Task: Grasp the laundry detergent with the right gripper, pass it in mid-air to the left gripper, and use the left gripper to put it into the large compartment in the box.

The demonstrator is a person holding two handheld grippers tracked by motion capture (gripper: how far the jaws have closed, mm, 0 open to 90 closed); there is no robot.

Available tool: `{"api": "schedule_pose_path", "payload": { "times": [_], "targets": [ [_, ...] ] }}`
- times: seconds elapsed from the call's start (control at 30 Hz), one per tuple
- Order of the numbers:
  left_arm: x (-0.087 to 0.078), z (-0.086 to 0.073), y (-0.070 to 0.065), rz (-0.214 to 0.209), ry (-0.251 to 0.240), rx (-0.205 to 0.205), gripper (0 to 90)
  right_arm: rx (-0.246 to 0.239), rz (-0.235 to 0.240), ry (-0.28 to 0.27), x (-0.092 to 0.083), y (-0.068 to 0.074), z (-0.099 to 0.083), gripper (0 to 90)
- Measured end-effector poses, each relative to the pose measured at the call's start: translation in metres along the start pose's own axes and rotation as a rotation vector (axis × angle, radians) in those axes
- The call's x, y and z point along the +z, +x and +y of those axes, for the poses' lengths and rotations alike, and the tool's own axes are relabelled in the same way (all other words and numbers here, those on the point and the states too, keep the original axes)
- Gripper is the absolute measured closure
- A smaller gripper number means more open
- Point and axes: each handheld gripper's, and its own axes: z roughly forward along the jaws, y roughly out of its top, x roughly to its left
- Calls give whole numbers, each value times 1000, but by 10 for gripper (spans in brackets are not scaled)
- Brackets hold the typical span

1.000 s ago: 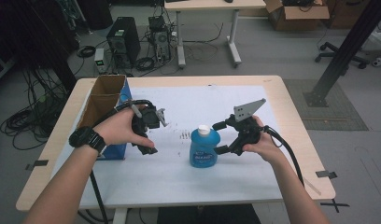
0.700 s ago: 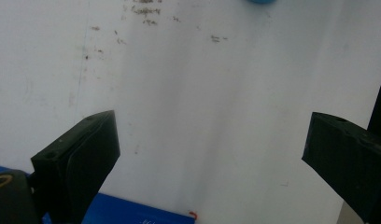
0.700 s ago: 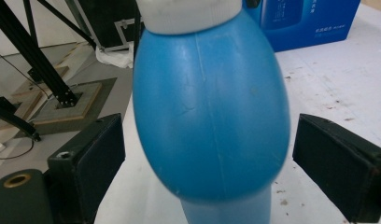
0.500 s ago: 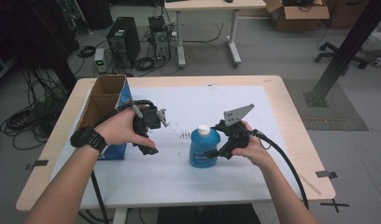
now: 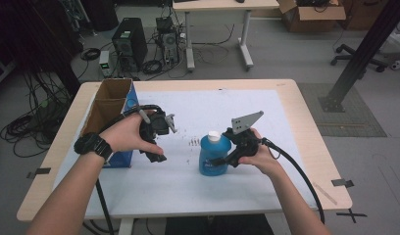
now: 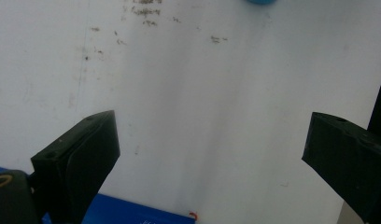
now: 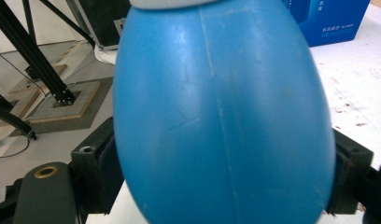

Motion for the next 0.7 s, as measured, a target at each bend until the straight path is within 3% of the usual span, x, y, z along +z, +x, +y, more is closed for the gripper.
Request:
{"api": "schedule_pose_path", "payload": {
  "times": [0.7],
  "targets": [
    [0,1,-1,3,17,9,42,-4,-10,9,-3,-1,-3,288]
  ]
}}
